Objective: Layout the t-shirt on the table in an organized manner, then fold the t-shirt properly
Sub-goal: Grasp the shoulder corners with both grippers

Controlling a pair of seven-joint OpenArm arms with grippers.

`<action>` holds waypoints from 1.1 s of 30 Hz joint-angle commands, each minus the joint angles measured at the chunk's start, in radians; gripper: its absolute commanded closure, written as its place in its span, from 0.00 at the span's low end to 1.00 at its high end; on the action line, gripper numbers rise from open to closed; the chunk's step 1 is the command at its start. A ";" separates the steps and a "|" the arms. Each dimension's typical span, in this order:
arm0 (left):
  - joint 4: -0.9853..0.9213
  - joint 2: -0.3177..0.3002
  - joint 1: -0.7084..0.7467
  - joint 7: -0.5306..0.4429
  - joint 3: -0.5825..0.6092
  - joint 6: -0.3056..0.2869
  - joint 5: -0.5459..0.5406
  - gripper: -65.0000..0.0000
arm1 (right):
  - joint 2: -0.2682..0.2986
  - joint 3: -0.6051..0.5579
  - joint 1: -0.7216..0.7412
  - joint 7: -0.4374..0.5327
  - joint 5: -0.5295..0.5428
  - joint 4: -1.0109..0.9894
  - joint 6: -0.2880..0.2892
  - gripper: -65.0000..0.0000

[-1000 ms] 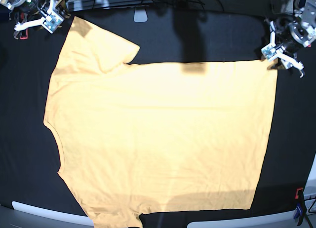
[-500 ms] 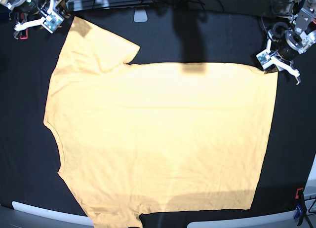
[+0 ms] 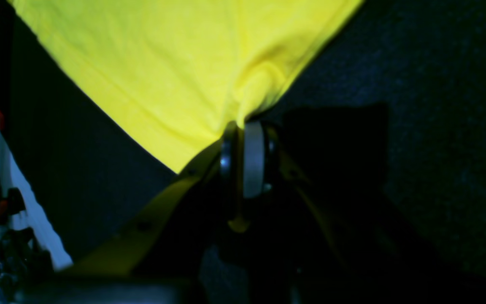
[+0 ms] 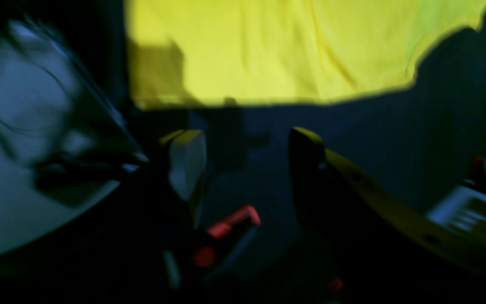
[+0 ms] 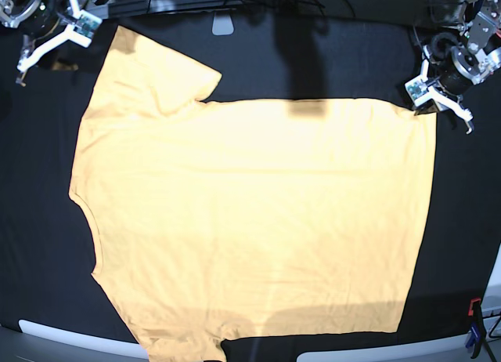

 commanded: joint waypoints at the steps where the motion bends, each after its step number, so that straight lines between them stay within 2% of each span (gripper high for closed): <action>1: 0.010 -0.017 -0.003 -0.014 -0.005 0.004 -0.002 1.00 | 0.024 -0.013 -0.010 0.030 -0.037 -0.011 -0.040 0.52; 4: 0.010 -0.017 -0.003 -0.015 -0.005 0.004 -0.002 1.00 | 0.063 -0.097 0.000 0.039 -0.196 -0.082 -0.122 0.52; 7: 0.010 -0.017 -0.003 -0.018 -0.005 0.004 -0.002 1.00 | 0.086 -0.193 0.060 0.040 -0.348 -0.164 -0.181 0.52; 10: 0.010 -0.017 -0.003 -0.018 -0.005 0.004 -0.002 1.00 | 0.095 -0.290 0.162 0.039 -0.410 -0.243 -0.231 0.52; 15: 0.010 -0.016 -0.003 -0.018 -0.005 0.004 -0.002 1.00 | 0.096 -0.406 0.318 0.039 -0.421 -0.329 -0.230 0.52; 19: 0.010 -0.016 -0.003 -0.018 -0.005 0.005 -0.002 1.00 | 0.117 -0.476 0.386 0.031 -0.422 -0.373 -0.192 0.52; 33: 0.010 -0.016 -0.003 -0.018 -0.005 0.004 -0.002 1.00 | 0.122 -0.676 0.563 0.032 -0.410 -0.441 -0.212 0.52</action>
